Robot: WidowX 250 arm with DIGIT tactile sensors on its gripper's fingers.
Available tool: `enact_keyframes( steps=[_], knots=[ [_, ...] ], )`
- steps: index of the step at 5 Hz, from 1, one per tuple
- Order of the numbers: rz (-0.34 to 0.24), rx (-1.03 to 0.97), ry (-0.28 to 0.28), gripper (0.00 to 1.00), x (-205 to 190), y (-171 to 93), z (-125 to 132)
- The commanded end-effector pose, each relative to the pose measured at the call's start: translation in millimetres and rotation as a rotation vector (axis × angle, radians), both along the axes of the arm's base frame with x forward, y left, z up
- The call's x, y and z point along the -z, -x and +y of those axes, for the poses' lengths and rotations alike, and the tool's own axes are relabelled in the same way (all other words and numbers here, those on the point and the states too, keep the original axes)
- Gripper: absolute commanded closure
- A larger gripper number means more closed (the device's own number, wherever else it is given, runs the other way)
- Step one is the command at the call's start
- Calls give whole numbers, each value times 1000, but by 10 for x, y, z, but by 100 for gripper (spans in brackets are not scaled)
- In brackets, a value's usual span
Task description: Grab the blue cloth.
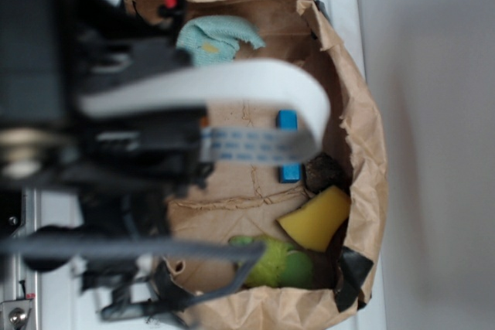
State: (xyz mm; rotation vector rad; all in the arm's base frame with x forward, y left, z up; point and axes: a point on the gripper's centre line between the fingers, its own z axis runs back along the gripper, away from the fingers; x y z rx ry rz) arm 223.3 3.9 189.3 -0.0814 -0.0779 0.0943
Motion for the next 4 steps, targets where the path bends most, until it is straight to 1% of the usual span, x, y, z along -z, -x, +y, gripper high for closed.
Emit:
enact_keyframes(
  steps=[1, 3, 4],
  knots=[
    [-46, -37, -26, 0, 139, -219, 205],
    [-89, -93, -33, 0, 293, -329, 351],
    [-102, -107, -78, 0, 477, -383, 435]
  ],
)
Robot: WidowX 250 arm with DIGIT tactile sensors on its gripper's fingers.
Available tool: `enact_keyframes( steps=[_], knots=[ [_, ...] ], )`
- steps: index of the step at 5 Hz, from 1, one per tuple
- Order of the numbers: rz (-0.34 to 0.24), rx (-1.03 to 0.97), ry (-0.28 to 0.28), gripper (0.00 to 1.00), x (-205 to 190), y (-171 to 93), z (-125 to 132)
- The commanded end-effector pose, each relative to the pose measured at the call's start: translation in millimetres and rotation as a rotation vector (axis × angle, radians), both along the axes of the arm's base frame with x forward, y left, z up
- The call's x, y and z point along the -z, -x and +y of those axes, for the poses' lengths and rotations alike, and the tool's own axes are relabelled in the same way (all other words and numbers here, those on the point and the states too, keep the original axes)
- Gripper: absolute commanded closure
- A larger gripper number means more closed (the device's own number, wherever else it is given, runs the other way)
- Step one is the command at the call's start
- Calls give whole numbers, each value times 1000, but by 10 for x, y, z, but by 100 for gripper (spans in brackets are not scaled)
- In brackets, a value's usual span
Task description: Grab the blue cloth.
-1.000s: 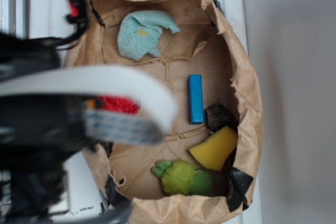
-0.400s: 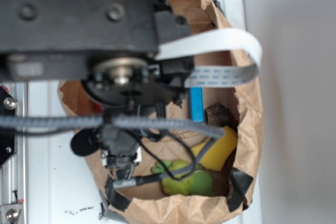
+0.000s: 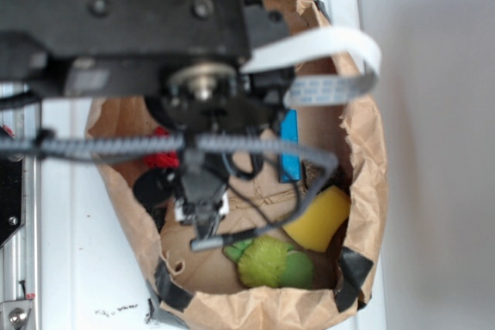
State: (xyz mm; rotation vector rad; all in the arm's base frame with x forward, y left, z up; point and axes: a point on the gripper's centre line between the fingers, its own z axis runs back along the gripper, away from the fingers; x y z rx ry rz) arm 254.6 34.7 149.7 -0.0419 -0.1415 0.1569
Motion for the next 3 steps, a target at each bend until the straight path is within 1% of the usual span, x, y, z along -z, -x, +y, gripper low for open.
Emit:
enact_keyframes(
  steps=[1, 2, 3],
  knots=[
    [-37, -53, -75, 0, 267, -129, 197],
    [-20, -86, -108, 0, 446, -182, 233],
    [-20, -86, -108, 0, 446, -182, 233]
  ],
)
